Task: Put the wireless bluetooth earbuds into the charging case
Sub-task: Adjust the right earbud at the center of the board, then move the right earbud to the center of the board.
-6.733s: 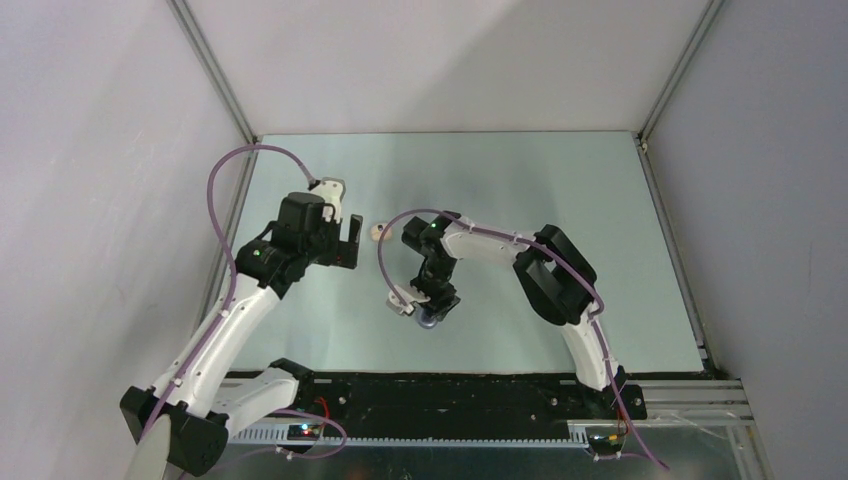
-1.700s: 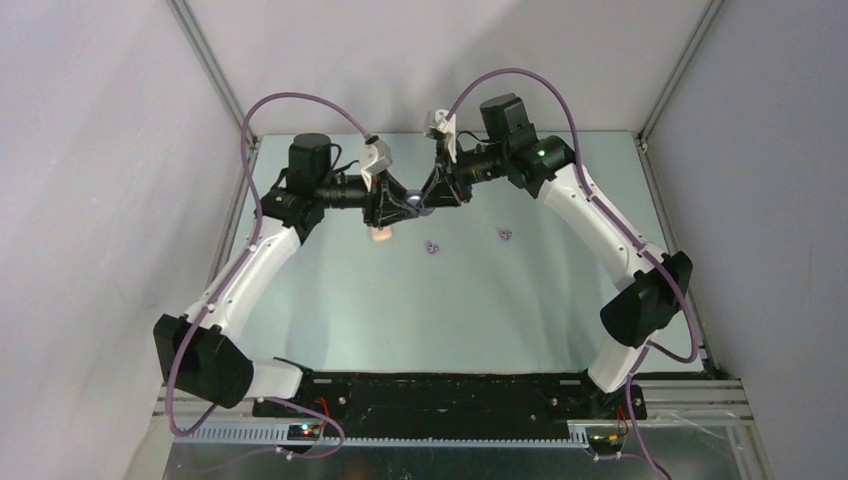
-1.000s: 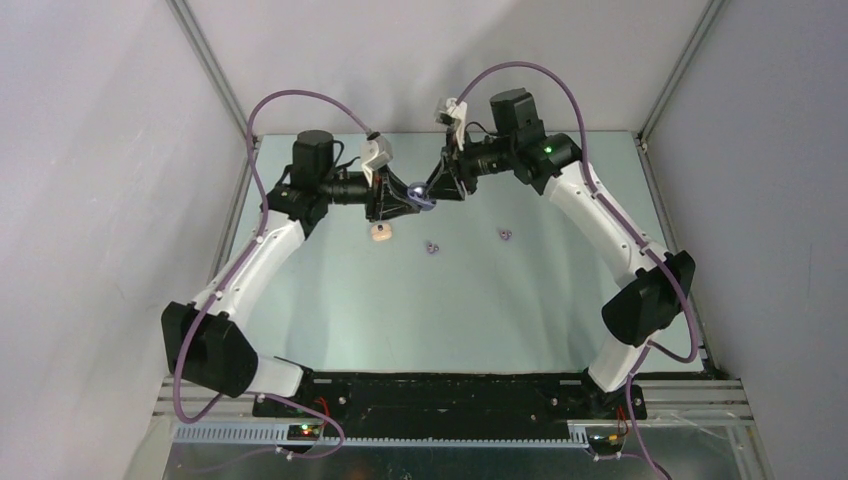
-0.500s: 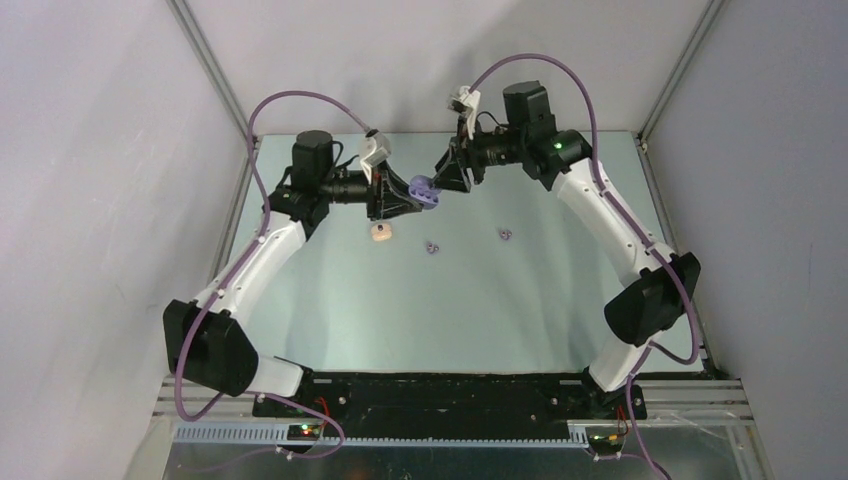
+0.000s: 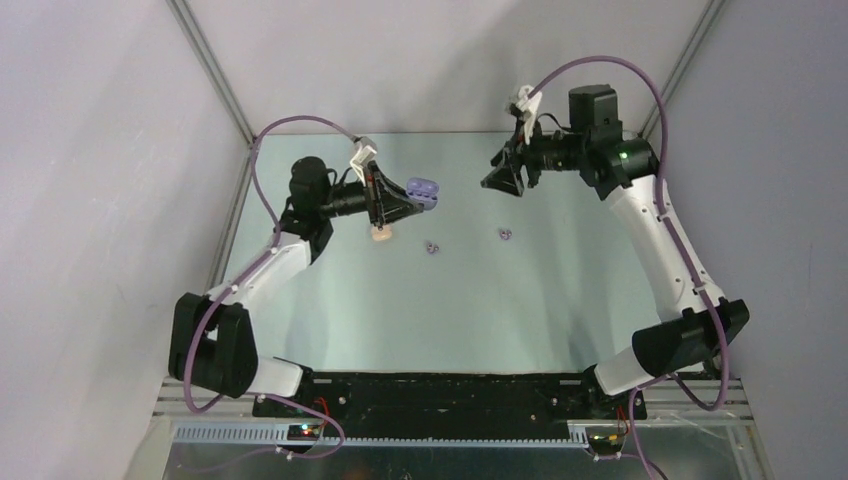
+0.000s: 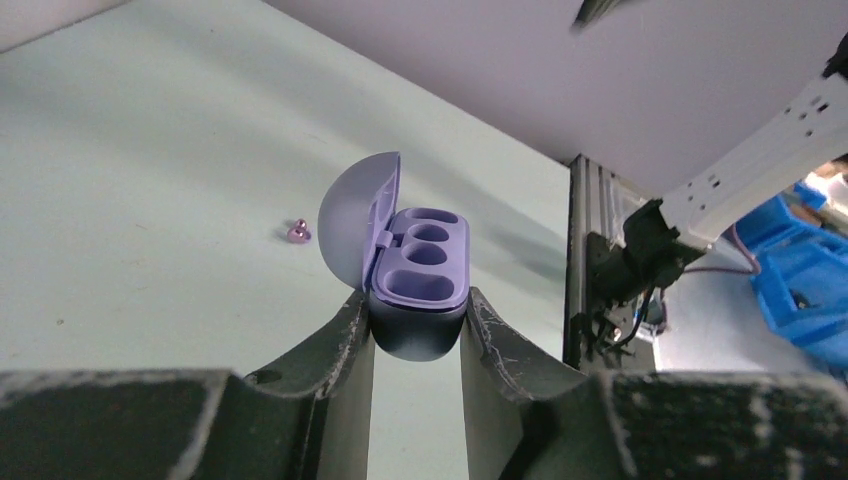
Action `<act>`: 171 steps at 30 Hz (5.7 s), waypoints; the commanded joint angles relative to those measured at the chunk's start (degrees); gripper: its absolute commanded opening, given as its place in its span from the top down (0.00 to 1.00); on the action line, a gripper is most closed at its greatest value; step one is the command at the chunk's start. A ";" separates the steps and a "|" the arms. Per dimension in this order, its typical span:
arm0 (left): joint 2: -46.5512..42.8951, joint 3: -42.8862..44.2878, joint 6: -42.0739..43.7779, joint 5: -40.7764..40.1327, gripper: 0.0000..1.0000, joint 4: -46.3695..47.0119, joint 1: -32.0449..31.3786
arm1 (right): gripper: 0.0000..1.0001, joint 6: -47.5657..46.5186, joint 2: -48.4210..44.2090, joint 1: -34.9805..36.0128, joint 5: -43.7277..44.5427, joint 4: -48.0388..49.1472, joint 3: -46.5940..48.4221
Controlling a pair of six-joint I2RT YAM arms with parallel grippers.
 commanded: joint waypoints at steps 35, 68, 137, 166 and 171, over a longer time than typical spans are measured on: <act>-2.34 5.16 9.89 -8.97 1.00 -9.73 7.62 | 0.68 -56.68 23.42 -4.41 18.73 2.17 -22.96; 2.67 7.94 8.78 -9.89 1.00 -10.61 7.57 | 0.70 -62.44 29.05 -3.66 17.50 -4.72 -15.46; 3.16 7.90 5.81 -12.34 1.00 -10.87 6.74 | 0.84 -2.84 33.81 -0.03 30.08 6.39 -5.97; 5.15 9.77 4.51 -12.75 1.00 -11.46 6.87 | 0.73 1.20 37.45 -2.30 36.36 8.36 -4.65; 5.40 10.01 4.40 -13.05 1.00 -11.64 6.86 | 0.78 1.00 37.51 -2.51 40.87 9.81 -4.29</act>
